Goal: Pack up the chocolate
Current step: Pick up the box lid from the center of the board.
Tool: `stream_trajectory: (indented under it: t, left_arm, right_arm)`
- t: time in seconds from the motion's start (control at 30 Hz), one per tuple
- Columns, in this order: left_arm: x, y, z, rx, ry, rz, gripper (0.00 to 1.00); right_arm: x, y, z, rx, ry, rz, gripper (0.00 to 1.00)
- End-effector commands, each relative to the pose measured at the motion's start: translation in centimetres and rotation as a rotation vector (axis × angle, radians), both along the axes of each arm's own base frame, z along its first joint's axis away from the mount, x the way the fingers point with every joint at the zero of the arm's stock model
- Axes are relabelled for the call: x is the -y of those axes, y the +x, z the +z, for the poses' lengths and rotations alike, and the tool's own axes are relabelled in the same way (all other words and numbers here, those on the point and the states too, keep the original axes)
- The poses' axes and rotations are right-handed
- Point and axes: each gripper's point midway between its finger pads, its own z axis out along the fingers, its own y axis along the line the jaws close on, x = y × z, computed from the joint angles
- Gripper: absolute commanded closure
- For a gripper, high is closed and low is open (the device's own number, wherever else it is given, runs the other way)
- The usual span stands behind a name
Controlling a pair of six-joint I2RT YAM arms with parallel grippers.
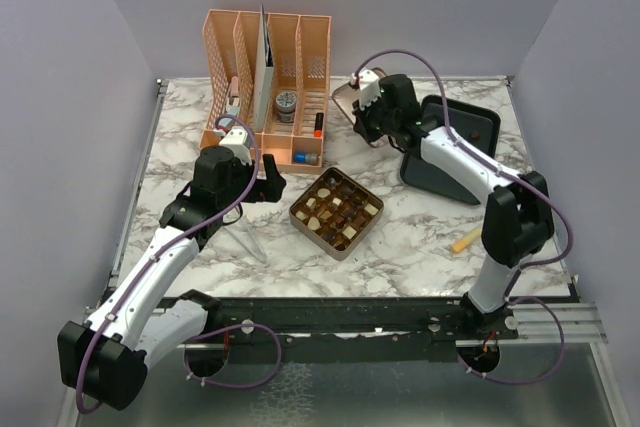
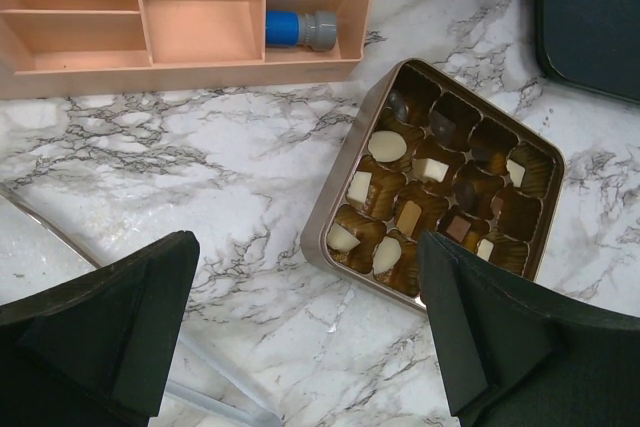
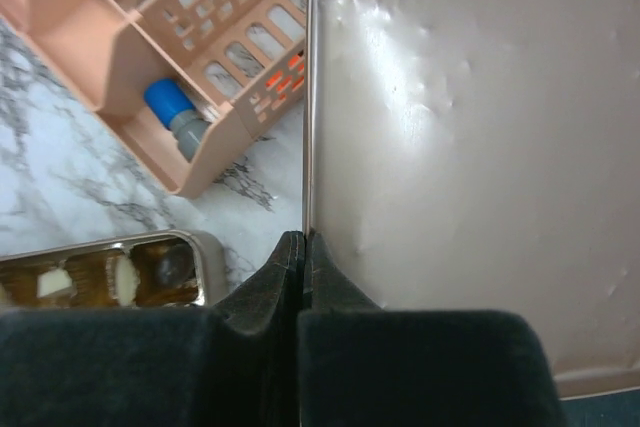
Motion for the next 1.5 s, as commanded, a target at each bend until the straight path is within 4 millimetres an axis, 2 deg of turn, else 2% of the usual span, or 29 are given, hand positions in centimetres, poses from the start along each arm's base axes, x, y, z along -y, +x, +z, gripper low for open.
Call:
stream_trajectory:
  t: [0.0,0.17,0.3,0.37,0.5,0.6,0.73,0.83,0.9,0.97,1.07,1.2,1.3,1.47]
  left_arm:
    - [-0.3,0.4,0.6,0.024,-0.001,0.016,0.01]
    - [0.4,0.8,1.2,0.054,-0.027,-0.008,0.02]
    - [3.1,1.0,4.0,0.157,-0.133,-0.141,0.1]
    - [4.0,1.0,5.3,0.204,-0.168,-0.184,0.09]
    - [5.3,1.3,7.8,0.311,-0.199,-0.269,0.08]
    - [6.5,0.5,8.6,0.422,-0.155,-0.403,0.12]
    - [7.6,-0.5,8.5,0.574,-0.016,-0.587,0.16]
    - [10.2,-4.7,8.6,0.783,0.092,-0.975,0.31]
    - [11.1,-6.3,9.0,0.918,0.172,-1.104,0.29]
    - [11.6,-6.6,10.1,0.998,0.227,-1.137,0.26]
    - [12.2,-7.3,10.6,1.091,0.315,-1.207,0.24]
    - [13.0,-8.0,10.0,1.154,0.406,-1.283,0.25]
    - [13.7,-8.7,9.3,1.147,0.419,-1.344,0.25]
    - [14.5,-8.3,7.8,1.115,0.483,-1.391,0.26]
  right_arm:
    - [0.0,-3.2,3.1,-0.057,0.115,-0.004,1.0]
    - [-1.3,-8.7,4.7,-0.19,0.304,0.057,1.0]
    - [-1.7,-13.7,5.5,-0.273,0.425,0.121,1.0]
    - [-1.5,-16.2,5.7,-0.3,0.461,0.159,1.0]
    - [-0.5,-19.5,6.7,-0.312,0.522,0.168,1.0]
    - [0.0,-21.8,7.2,-0.337,0.542,0.202,1.0]
    - [0.6,-24.5,7.6,-0.391,0.558,0.227,0.99]
    - [0.8,-26.5,7.4,-0.502,0.561,0.247,0.99]
    - [0.8,-27.6,7.4,-0.553,0.558,0.272,1.0]
    - [0.9,-28.3,7.4,-0.577,0.562,0.28,1.0]
    - [1.0,-29.1,7.6,-0.591,0.569,0.3,0.99]
    - [1.1,-30.0,8.5,-0.592,0.576,0.333,1.0]
    - [1.3,-30.2,8.4,-0.603,0.565,0.332,0.99]
    - [1.2,-30.6,8.3,-0.628,0.569,0.349,1.0]
